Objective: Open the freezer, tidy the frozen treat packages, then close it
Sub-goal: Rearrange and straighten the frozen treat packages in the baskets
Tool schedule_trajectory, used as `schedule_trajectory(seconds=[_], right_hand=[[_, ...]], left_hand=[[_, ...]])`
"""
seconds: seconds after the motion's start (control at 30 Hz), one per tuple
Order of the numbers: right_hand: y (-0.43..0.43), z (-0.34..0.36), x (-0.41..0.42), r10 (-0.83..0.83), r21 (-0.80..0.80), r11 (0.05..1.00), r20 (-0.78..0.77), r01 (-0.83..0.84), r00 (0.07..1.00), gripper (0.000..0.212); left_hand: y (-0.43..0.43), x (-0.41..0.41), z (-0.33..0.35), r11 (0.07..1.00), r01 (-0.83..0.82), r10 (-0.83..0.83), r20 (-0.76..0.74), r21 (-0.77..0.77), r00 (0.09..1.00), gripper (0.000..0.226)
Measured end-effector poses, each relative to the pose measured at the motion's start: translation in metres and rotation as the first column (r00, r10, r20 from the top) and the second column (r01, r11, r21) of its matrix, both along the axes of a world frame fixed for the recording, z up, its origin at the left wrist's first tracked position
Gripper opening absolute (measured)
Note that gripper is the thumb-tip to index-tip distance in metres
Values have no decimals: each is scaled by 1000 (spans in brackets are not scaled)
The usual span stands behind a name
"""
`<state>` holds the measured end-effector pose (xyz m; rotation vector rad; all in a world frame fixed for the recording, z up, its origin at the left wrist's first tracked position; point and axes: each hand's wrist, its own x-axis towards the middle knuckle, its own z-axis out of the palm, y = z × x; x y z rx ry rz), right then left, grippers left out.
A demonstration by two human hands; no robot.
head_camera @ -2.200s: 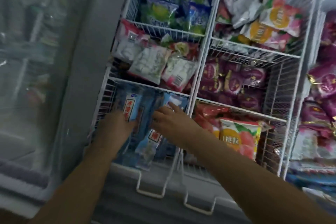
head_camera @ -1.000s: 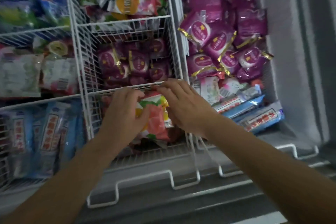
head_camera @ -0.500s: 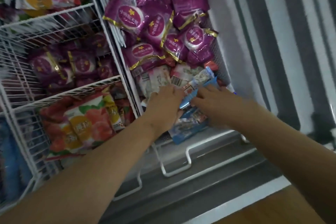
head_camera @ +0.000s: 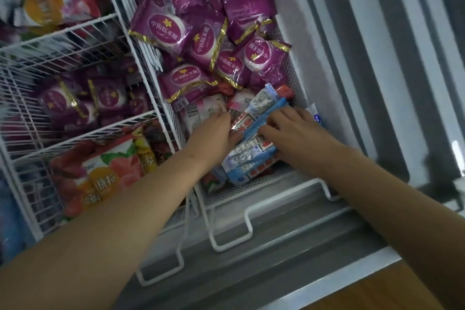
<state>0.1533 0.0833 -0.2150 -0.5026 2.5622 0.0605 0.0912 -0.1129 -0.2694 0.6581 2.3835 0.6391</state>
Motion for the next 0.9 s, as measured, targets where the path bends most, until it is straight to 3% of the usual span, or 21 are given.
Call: schedule_trajectory(seconds=[0.2,0.33,0.5,0.67,0.73,0.8,0.9], right_hand=[[-4,4,-3,58,-21,998,1,-58,998,44],[-15,14,-11,33,-80,996,10,-32,999,51],[-59,34,-26,58,-161,984,-136,-79,989,70],[-146,44,-52,114,-272,948,-204,-168,972,61],[-199,44,-59,168,-345,908,-217,-236,962,48],[-256,41,-62,244,-411,855,-218,-316,945,43],[-332,36,-59,367,-457,777,-229,-432,902,44]], left_hand=[[4,-31,16,993,-118,117,375,-22,920,28],[-24,-49,43,978,-190,153,333,81,930,17],[-88,-60,79,908,-388,314,357,158,880,20],[-197,-49,92,849,-527,521,245,-48,818,60],[-246,-32,97,805,-584,592,220,-109,775,50],[-298,-13,102,747,-648,664,188,-147,723,22],[-372,17,108,643,-726,765,150,-244,626,20]])
